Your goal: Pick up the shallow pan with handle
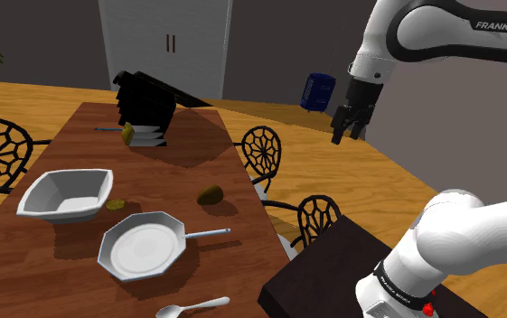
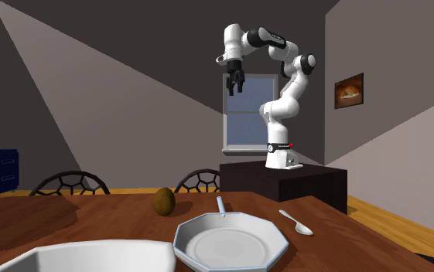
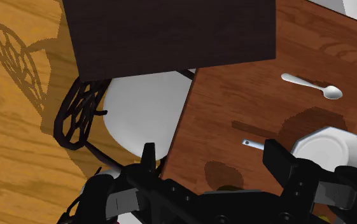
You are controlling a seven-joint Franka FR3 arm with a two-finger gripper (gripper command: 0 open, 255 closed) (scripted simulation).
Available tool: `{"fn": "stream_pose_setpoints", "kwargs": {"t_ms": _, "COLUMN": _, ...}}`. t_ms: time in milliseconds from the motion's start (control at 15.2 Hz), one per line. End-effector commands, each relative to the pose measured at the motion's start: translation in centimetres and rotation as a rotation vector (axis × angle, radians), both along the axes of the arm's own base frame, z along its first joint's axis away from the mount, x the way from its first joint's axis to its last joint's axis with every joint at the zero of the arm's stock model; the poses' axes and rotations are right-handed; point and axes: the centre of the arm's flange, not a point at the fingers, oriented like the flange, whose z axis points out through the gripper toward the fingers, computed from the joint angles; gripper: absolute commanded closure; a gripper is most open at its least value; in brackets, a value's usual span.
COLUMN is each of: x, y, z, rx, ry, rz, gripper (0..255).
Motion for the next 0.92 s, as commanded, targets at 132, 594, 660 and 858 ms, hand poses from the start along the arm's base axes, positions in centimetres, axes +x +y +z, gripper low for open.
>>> {"fn": "stream_pose_setpoints", "kwargs": {"t_ms": 132, "x": 0.2, "y": 1.2, "z": -2.2, "rx": 0.017, "ry": -0.008, "rz": -0.03, "gripper": 0}}
{"fn": "stream_pose_setpoints", "kwargs": {"t_ms": 594, "x": 1.3, "y": 5.6, "z": -9.5, "rx": 0.074, "ry": -0.035, "rz": -0.137, "gripper": 0}}
{"fn": "stream_pose_setpoints", "kwargs": {"t_ms": 660, "x": 1.5, "y": 6.3, "z": -10.6, "rx": 0.083, "ry": -0.039, "rz": -0.152, "gripper": 0}}
{"fn": "stream_pose_setpoints", "kwargs": {"t_ms": 858, "x": 2.3, "y": 8.2, "z": -13.6, "rx": 0.107, "ry": -0.05, "rz": -0.198, "gripper": 0}}
